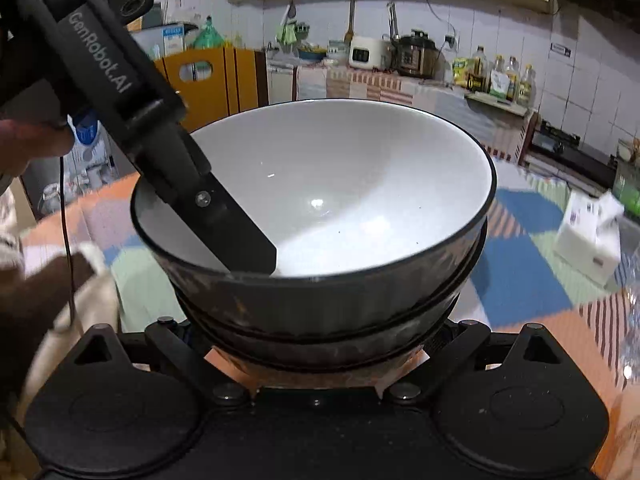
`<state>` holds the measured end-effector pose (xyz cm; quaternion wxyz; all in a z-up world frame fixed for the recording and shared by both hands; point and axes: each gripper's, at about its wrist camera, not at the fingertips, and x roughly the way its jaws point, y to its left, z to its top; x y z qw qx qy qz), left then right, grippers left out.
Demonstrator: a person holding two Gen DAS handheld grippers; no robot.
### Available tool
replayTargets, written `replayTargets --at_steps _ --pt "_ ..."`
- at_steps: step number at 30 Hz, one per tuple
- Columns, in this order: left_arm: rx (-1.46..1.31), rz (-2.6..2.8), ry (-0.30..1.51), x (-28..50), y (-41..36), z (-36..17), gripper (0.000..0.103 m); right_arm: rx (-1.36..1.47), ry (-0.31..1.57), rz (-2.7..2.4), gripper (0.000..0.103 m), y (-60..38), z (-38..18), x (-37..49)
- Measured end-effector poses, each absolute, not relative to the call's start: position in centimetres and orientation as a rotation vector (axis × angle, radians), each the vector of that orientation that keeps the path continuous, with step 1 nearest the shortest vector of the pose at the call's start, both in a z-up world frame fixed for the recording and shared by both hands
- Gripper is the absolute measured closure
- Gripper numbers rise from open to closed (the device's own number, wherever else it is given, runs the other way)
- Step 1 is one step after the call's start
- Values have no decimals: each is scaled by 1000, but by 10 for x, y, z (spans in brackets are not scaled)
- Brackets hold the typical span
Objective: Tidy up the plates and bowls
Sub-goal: 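Lower the bowl stack onto the bunny plate and open both tools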
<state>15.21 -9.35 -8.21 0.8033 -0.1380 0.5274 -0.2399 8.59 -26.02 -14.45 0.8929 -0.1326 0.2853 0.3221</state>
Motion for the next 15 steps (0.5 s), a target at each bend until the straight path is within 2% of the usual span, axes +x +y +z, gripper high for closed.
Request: replayTargets --at_steps 7,15 --pt "-282 -457 1091 171 -72 -51 57 -275 524 699 4 -241 -121 107" --pt "-267 -394 1084 222 -53 -48 57 -261 500 692 4 -218 -119 146"
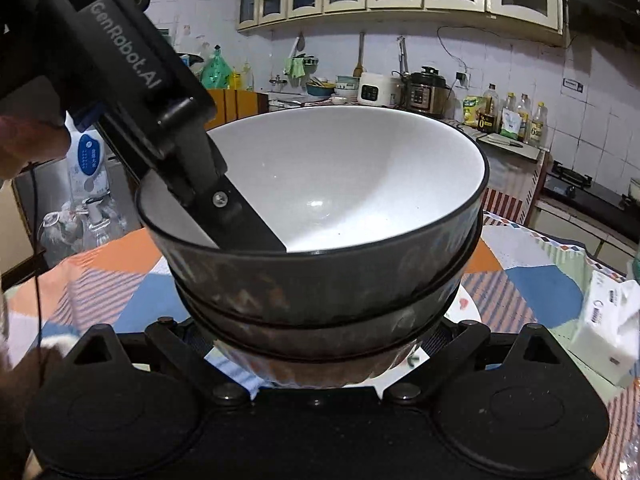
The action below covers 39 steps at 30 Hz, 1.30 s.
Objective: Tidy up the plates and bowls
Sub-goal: 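Lower the bowl stack onto the bunny plate and open both tools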
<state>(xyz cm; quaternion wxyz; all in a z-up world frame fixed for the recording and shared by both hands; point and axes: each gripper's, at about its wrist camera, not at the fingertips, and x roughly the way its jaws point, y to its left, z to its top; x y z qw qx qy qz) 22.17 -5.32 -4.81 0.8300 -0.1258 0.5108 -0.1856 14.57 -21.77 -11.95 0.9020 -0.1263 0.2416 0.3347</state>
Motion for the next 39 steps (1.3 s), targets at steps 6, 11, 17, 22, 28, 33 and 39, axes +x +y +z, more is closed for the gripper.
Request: replayTargets --at_steps 6,11,17,22,28,33,39 --pt "-220 -403 1072 254 -47 -56 57 -256 540 667 4 -205 -124 178" --pt "-213 -395 1065 276 -48 -78 57 -242 583 636 4 -201 -139 199" --pt "-237 -372 1093 290 -51 -103 57 -256 657 624 4 -197 -156 221" --pt "-244 -364 1102 294 -53 -116 57 -278 682 614 4 -196 -167 222" --pt "-193 -359 1078 289 -61 -115 57 -298 679 607 4 -196 -168 223" --pt "-197 -351 1057 285 -62 -115 57 -289 693 590 4 -194 -168 228" --pt "-184 -305 1006 277 -64 -115 55 -276 742 528 5 -192 -163 228"
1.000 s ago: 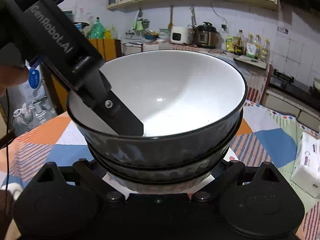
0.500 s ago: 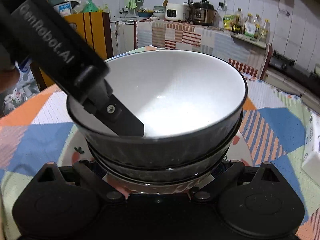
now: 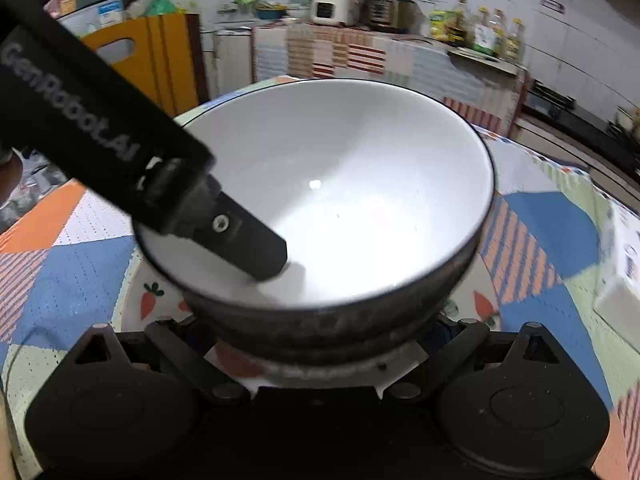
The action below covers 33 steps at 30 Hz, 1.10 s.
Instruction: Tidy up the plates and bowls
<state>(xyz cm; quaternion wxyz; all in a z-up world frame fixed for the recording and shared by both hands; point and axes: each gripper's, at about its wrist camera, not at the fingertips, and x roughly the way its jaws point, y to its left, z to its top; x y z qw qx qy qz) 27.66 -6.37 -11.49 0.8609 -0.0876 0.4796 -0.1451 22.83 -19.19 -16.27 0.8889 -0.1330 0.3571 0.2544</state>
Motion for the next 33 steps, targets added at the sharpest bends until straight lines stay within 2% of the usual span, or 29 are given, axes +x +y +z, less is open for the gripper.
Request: replayTargets --at_steps 13,19,22,33 --pt "-138 -194 835 216 -45 -69 51 -177 685 207 3 -224 -132 162" --pt "-66 -154 800 177 -43 -44 49 -24 713 133 3 -244 -109 153" --pt "-59 -146 799 157 -39 -34 48 -8 798 34 2 -249 -104 158" --pt "-76 -107 792 99 -24 -1 36 4 784 8 2 -251 -57 116"
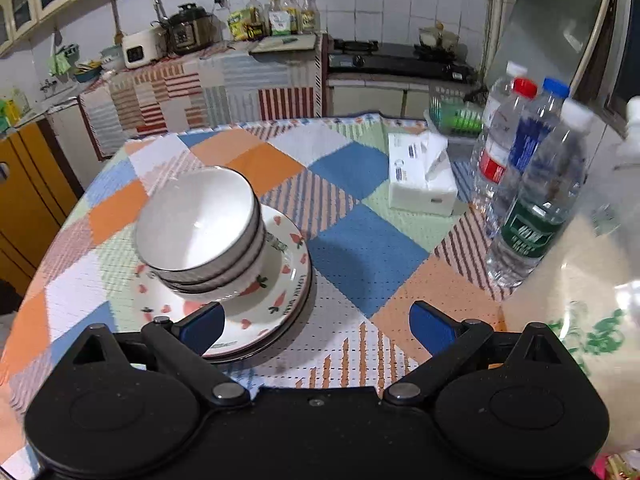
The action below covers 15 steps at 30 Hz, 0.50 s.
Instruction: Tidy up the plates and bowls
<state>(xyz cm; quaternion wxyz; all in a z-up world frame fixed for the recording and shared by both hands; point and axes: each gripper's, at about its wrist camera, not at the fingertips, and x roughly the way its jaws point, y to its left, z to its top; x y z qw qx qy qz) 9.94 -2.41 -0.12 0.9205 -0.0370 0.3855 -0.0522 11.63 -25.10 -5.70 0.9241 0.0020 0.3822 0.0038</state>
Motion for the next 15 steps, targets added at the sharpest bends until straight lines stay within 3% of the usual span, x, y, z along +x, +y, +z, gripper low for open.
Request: replayTargets --at_steps 9,15 --pt "-59 -51 787 69 -22 1 18 -60 779 18 2 -235 -25 79" --pt "-11 -40 813 65 -28 -7 15 -106 783 27 2 -222 -20 59"
